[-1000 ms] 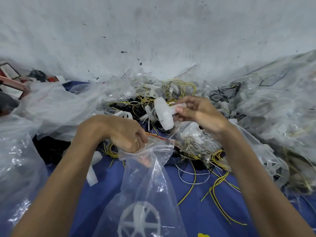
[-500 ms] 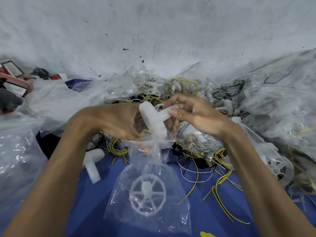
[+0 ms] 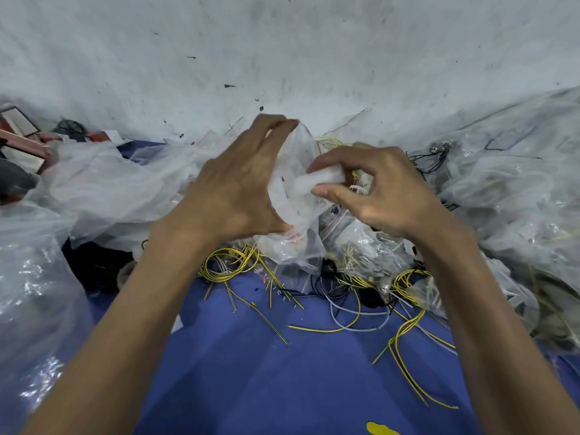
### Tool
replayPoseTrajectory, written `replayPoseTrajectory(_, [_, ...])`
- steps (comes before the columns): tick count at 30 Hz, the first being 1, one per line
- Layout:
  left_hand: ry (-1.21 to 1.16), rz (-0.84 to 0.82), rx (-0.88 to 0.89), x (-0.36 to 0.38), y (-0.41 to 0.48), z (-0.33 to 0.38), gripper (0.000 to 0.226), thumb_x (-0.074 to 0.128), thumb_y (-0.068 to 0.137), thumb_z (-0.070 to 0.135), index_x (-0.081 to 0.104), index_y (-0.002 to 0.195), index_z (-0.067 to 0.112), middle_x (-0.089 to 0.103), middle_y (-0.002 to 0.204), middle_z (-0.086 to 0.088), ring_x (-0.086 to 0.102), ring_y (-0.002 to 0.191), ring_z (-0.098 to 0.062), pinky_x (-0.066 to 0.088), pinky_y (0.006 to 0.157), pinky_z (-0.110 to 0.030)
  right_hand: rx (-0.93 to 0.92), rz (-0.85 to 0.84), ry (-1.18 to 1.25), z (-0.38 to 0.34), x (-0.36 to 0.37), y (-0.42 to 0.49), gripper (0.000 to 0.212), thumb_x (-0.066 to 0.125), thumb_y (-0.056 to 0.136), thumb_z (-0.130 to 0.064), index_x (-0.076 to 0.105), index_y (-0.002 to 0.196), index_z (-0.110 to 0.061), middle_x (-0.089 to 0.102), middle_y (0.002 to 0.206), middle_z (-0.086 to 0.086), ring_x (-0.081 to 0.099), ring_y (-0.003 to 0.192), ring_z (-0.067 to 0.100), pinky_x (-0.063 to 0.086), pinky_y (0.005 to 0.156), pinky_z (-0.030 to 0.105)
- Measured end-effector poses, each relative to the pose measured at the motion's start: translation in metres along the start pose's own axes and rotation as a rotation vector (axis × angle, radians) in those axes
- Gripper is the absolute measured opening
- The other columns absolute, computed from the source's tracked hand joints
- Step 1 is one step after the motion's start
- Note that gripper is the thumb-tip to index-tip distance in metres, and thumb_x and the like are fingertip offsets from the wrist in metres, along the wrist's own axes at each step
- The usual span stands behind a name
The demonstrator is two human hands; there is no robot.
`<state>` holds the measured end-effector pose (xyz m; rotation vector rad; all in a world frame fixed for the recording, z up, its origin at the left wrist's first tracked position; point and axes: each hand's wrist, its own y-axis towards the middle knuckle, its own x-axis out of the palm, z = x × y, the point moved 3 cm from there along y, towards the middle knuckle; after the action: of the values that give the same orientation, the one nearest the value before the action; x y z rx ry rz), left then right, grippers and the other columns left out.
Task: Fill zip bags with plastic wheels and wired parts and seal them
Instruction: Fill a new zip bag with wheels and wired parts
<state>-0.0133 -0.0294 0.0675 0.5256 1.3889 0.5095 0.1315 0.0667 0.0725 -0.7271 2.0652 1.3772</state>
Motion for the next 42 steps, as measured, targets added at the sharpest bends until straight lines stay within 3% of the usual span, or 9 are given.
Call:
replayPoseTrajectory(3, [0.031, -0.061, 0.037, 0.009, -0.001, -0.001, 0.112, 0.084, 0.045, 0.036, 0.03, 0.141, 0.016, 0.029, 0.141, 0.004, 0.046, 0.122, -0.02, 0.053, 0.075, -0.047, 0.044, -0.206, 0.073, 0.011, 0.01, -0.004, 0.021, 0.064, 0.086, -0.029, 0.063, 0.107, -0.026, 0.061, 0.085, -0.024, 0.055, 0.064, -0.01, 0.037, 0.063, 0.005])
replayPoseTrajectory(6, [-0.014, -0.162, -0.006, 0.016, -0.002, -0.007, 0.115, 0.085, 0.044, 0.03, 0.027, 0.143, 0.017, 0.024, 0.141, 0.008, 0.049, 0.116, -0.019, 0.051, 0.083, -0.042, 0.082, -0.303, 0.154, 0.013, 0.019, -0.006, 0.014, 0.058, 0.09, -0.028, 0.053, 0.101, -0.033, 0.066, 0.08, -0.01, 0.063, 0.061, -0.007, 0.046, 0.063, 0.01])
replayPoseTrajectory(9, [-0.057, -0.24, -0.049, 0.017, -0.003, -0.016, 0.12, 0.086, 0.046, 0.027, 0.022, 0.146, 0.018, 0.02, 0.142, 0.01, 0.046, 0.118, -0.016, 0.041, 0.094, -0.025, 0.093, -0.273, 0.133, 0.011, 0.02, -0.006, 0.012, 0.059, 0.088, -0.032, 0.056, 0.099, -0.027, 0.071, 0.08, 0.004, 0.068, 0.07, 0.011, 0.055, 0.067, 0.035])
replayPoseTrajectory(15, [-0.121, -0.343, -0.126, 0.014, -0.002, -0.023, 0.126, 0.09, 0.045, 0.03, 0.017, 0.148, 0.019, 0.018, 0.143, 0.009, 0.038, 0.121, -0.012, 0.029, 0.097, -0.015, 0.022, -0.078, -0.138, -0.001, 0.007, 0.002, 0.022, 0.069, 0.08, -0.035, 0.068, 0.092, -0.017, 0.054, 0.058, -0.008, 0.046, 0.052, 0.008, 0.035, 0.056, 0.011])
replayPoseTrajectory(21, [-0.115, -0.171, -0.035, 0.002, -0.001, 0.0, 0.118, 0.085, 0.041, 0.038, 0.028, 0.142, 0.014, 0.026, 0.136, 0.003, 0.037, 0.09, -0.002, 0.038, 0.081, -0.021, 0.013, -0.001, -0.312, -0.011, 0.006, 0.006, 0.029, 0.072, 0.076, -0.038, 0.072, 0.099, -0.019, 0.07, 0.089, 0.003, 0.059, 0.081, 0.023, 0.046, 0.072, 0.031])
replayPoseTrajectory(29, [-0.013, -0.123, -0.084, -0.006, -0.001, 0.006, 0.113, 0.085, 0.048, 0.03, 0.027, 0.144, 0.011, 0.025, 0.14, -0.001, 0.031, 0.091, -0.005, 0.048, 0.083, -0.04, 0.043, -0.07, -0.071, -0.009, 0.009, 0.005, 0.031, 0.072, 0.076, -0.037, 0.072, 0.1, -0.018, 0.056, 0.08, -0.014, 0.048, 0.075, 0.005, 0.033, 0.069, 0.021])
replayPoseTrajectory(35, [-0.039, -0.132, -0.103, -0.014, 0.002, 0.007, 0.104, 0.083, 0.052, 0.03, 0.032, 0.14, 0.014, 0.03, 0.131, 0.004, 0.041, 0.09, -0.011, 0.042, 0.083, -0.027, 0.066, -0.122, -0.134, -0.014, 0.012, 0.006, 0.017, 0.068, 0.082, -0.031, 0.074, 0.082, -0.015, 0.042, 0.067, -0.007, 0.04, 0.065, 0.009, 0.025, 0.06, 0.026])
replayPoseTrajectory(38, [-0.133, -0.037, -0.141, -0.029, 0.002, 0.006, 0.085, 0.074, 0.057, 0.037, 0.043, 0.133, 0.017, 0.035, 0.117, 0.012, 0.046, 0.082, -0.005, 0.034, 0.067, -0.006, 0.073, -0.051, 0.096, -0.021, -0.002, 0.004, 0.029, 0.067, 0.071, -0.052, 0.071, 0.08, -0.024, 0.045, 0.074, -0.008, 0.047, 0.068, 0.006, 0.039, 0.063, 0.023])
replayPoseTrajectory(42, [-0.254, 0.16, -0.202, -0.047, 0.001, 0.006, 0.055, 0.069, 0.071, 0.054, 0.057, 0.118, 0.028, 0.052, 0.111, 0.016, 0.052, 0.084, 0.004, 0.038, 0.067, -0.003, 0.095, -0.047, 0.276, -0.021, -0.011, 0.0, 0.037, 0.076, 0.055, -0.053, 0.063, 0.078, -0.027, 0.039, 0.088, -0.012, 0.048, 0.083, 0.008, 0.052, 0.082, 0.038])
